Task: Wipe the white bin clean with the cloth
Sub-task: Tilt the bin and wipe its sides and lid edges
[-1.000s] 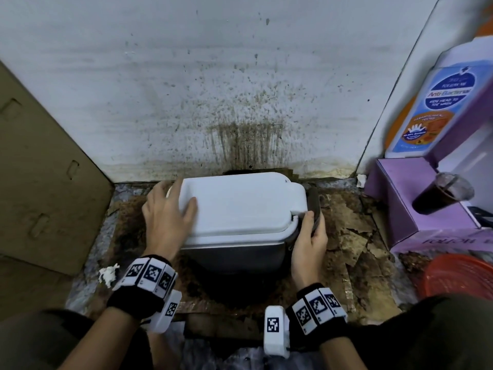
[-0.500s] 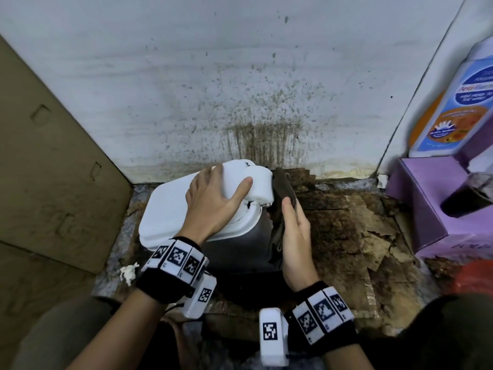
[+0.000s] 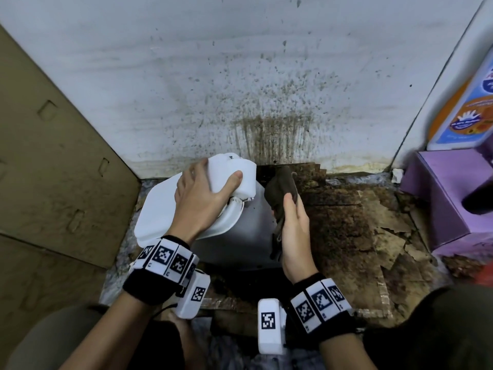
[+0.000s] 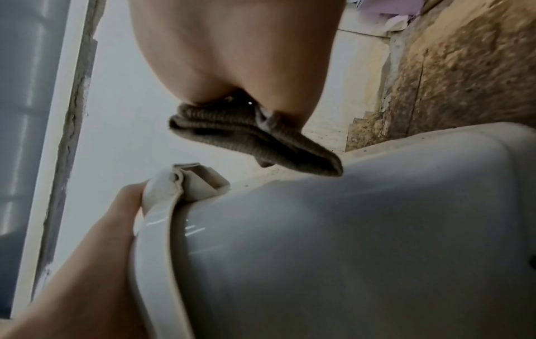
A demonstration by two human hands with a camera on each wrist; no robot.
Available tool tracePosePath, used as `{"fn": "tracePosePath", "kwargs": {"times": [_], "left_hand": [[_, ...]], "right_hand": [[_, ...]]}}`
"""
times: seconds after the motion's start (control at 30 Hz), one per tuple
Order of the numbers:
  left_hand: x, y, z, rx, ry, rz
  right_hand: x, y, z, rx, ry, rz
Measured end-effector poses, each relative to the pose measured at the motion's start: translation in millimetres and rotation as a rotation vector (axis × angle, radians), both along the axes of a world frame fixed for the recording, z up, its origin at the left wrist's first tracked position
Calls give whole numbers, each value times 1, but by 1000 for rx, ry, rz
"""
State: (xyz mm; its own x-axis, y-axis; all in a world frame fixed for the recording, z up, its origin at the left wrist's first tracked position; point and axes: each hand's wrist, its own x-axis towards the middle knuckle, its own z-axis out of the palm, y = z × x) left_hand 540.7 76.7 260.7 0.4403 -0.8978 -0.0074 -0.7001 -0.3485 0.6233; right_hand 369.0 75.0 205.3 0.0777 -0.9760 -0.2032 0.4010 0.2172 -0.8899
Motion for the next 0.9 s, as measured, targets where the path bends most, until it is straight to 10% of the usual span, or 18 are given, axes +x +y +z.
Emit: {"fn": "tracePosePath", "kwargs": {"times": [0.5,0.9], "left_hand": [[40,5,-10,-116,100,16],[68,2,-21,-147,119,15]], "right_hand": [[65,7,-22,-425,788,160],[81,3,-34,-456,679,197]]}}
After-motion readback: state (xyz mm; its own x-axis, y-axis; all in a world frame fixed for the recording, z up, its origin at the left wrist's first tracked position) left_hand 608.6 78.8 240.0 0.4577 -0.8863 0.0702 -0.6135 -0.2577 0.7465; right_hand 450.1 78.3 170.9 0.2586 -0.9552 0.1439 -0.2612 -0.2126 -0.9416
